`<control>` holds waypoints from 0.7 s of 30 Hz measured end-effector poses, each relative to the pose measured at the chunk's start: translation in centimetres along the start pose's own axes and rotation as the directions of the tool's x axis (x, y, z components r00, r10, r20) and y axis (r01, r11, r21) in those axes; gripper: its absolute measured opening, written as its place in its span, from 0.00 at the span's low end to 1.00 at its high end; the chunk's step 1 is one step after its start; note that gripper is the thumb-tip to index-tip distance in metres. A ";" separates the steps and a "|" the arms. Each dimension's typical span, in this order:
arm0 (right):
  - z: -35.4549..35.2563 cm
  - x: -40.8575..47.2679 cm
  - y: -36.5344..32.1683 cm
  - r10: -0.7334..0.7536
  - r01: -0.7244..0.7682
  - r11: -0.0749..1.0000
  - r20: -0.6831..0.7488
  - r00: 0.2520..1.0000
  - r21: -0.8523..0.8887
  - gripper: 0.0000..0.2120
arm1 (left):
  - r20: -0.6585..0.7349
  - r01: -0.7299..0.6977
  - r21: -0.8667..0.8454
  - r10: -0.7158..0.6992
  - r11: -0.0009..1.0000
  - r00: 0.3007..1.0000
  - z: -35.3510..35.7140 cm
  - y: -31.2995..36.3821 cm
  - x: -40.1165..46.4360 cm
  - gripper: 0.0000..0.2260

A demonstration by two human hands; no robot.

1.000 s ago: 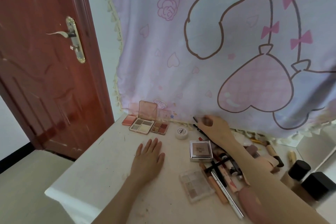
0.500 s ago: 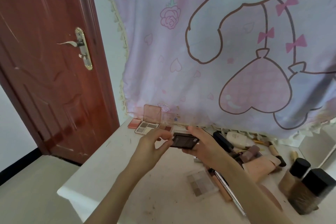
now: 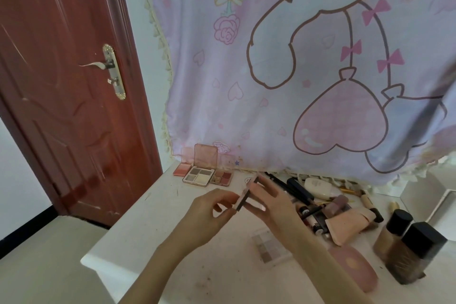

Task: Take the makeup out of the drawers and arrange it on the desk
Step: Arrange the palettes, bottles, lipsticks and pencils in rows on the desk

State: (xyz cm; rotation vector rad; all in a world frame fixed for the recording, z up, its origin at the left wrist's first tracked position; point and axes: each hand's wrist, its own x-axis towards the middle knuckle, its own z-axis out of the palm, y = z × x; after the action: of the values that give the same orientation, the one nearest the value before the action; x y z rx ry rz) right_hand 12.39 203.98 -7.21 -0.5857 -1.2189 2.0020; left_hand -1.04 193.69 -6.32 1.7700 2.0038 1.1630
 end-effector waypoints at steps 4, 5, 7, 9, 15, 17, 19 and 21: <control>-0.1 -0.9 0.2 -0.289 0.332 0.807 0.163 0.943 -0.488 0.24 | 0.117 0.193 -0.423 -0.158 0.885 0.980 -1.0 0.5 -0.4 0.10; -0.1 -1.0 0.4 -0.317 0.379 0.739 0.210 0.925 -0.556 0.27 | 0.155 0.228 -0.456 -0.175 0.860 0.972 -1.2 0.7 -0.3 0.12; 0.0 -1.1 0.8 -0.346 0.446 0.599 0.288 0.893 -0.664 0.31 | 0.199 0.272 -0.410 -0.206 0.871 0.958 -1.1 1.2 -0.1 0.16; 0.3 -1.2 1.2 -0.362 0.498 0.508 0.350 0.864 -0.703 0.33 | 0.202 0.286 -0.290 -0.234 0.913 0.951 -0.7 1.5 0.1 0.18; 0.7 -1.9 2.2 -0.378 0.519 0.419 0.376 0.846 -0.745 0.38 | 0.223 0.373 -0.379 -0.308 0.847 0.925 -0.4 1.3 -0.5 0.17; 0.9 -2.0 2.3 -0.375 0.514 0.408 0.374 0.848 -0.755 0.38 | 0.219 0.372 -0.366 -0.309 0.853 0.925 -0.4 1.1 -0.8 0.17; 1.2 -2.0 2.3 -0.375 0.511 0.437 0.366 0.852 -0.740 0.36 | 0.205 0.370 -0.366 -0.314 0.854 0.927 -0.3 0.8 -1.0 0.17; 1.5 -2.0 2.5 -0.377 0.512 0.470 0.361 0.853 -0.719 0.34 | 0.197 0.371 -0.372 -0.318 0.851 0.927 -0.3 0.4 -1.1 0.17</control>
State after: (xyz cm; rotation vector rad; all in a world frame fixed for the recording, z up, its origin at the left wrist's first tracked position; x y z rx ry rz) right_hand 11.79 200.87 -8.72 -0.4354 -2.1386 0.9685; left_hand -0.67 192.54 -6.20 1.1891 1.7504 1.1984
